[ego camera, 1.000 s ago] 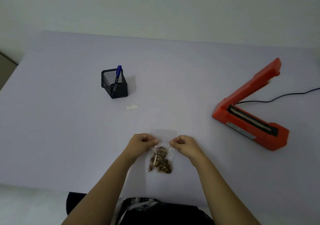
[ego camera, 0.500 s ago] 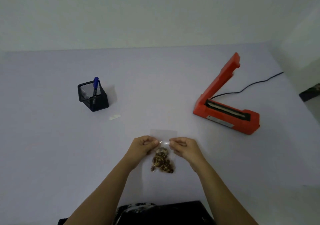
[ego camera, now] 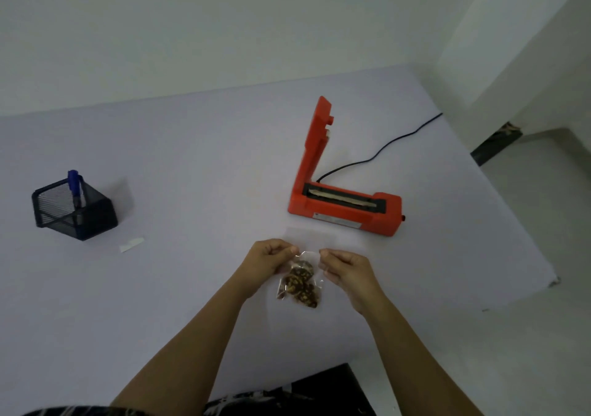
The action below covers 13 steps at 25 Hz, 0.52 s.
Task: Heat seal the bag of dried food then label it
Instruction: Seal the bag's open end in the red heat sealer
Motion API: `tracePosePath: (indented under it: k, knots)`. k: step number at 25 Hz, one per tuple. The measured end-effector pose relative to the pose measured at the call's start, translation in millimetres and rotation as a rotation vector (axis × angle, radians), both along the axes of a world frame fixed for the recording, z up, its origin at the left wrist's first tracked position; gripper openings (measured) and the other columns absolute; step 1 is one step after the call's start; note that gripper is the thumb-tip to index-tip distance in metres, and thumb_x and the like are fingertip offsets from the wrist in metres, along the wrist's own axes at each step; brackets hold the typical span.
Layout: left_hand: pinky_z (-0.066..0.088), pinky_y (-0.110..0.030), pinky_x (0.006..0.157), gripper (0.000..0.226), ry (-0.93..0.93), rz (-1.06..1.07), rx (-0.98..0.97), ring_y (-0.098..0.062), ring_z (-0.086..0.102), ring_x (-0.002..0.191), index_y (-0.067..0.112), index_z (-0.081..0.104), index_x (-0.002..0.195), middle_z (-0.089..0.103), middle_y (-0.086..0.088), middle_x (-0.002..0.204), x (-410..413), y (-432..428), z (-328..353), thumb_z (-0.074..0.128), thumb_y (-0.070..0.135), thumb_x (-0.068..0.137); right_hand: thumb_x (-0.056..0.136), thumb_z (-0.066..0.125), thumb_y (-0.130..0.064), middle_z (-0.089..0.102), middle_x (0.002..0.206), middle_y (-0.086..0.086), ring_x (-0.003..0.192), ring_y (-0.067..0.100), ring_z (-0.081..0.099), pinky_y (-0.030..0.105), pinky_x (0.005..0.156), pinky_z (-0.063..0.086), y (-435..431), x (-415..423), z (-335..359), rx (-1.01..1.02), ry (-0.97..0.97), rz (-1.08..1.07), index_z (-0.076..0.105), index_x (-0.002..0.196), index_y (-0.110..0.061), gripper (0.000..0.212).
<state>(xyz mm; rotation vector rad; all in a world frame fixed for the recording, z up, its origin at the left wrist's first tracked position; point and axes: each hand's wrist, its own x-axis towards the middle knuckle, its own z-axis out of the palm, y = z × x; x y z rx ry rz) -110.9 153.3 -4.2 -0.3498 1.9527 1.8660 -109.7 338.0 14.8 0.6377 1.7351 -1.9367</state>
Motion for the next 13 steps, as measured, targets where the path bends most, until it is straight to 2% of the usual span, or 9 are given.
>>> tracePosePath:
  k: [2,4,6,8,11,13]
  knots:
    - [0.05,-0.016,0.061,0.019,-0.009,0.028,0.042,-0.006,0.061,0.063,0.005,0.071,0.086,0.069,0.002,0.069,-6.6,18.8,2.4,0.058,0.018,0.091,0.084,0.064,-0.011,0.071,0.089,0.005,0.083,0.012,0.067,0.013,0.064,0.054,15.4,-9.9,2.9,-0.024,-0.015,-0.021,0.068,0.098,-0.004,0.016]
    - [0.051,-0.023,0.067,0.024,-0.01,0.066,0.066,-0.012,0.06,0.067,0.006,0.072,0.084,0.067,-0.004,0.071,-13.3,33.3,1.5,0.057,0.023,0.091,0.084,0.065,-0.014,0.071,0.088,0.005,0.084,0.012,0.068,0.013,0.065,0.054,27.1,-19.7,5.2,-0.019,-0.023,-0.034,0.069,0.089,-0.01,0.008]
    - [0.051,-0.028,0.071,0.027,-0.004,0.117,0.07,-0.017,0.059,0.069,0.005,0.072,0.083,0.065,-0.006,0.071,-19.6,48.2,2.6,0.057,0.025,0.091,0.084,0.066,-0.016,0.072,0.09,0.007,0.087,0.014,0.068,0.018,0.073,0.056,37.9,-29.0,7.1,-0.003,-0.014,-0.035,0.07,0.087,-0.013,0.006]
    - [0.053,-0.024,0.069,0.026,0.013,0.169,0.061,-0.014,0.061,0.067,0.003,0.07,0.082,0.065,-0.003,0.068,-25.1,62.3,5.5,0.057,0.023,0.091,0.084,0.065,-0.016,0.071,0.09,0.007,0.088,0.015,0.068,0.021,0.078,0.055,46.0,-35.5,8.4,0.003,-0.003,-0.05,0.07,0.086,-0.013,0.006]
    - [0.053,-0.018,0.064,0.029,0.04,0.245,0.062,-0.007,0.062,0.061,-0.005,0.068,0.083,0.066,0.003,0.062,-32.8,81.2,9.3,0.057,0.021,0.091,0.084,0.065,-0.017,0.071,0.087,0.007,0.087,0.017,0.068,0.018,0.073,0.055,54.3,-41.6,11.0,0.003,0.02,-0.129,0.069,0.082,-0.013,0.006]
    - [0.05,-0.019,0.061,0.032,0.044,0.286,0.052,-0.004,0.055,0.052,-0.003,0.064,0.073,0.059,0.007,0.054,-37.3,91.0,10.3,0.058,0.023,0.091,0.083,0.066,-0.017,0.07,0.086,0.007,0.085,0.016,0.068,0.018,0.072,0.056,57.6,-45.6,12.6,-0.007,0.022,-0.185,0.069,0.082,-0.013,0.005]
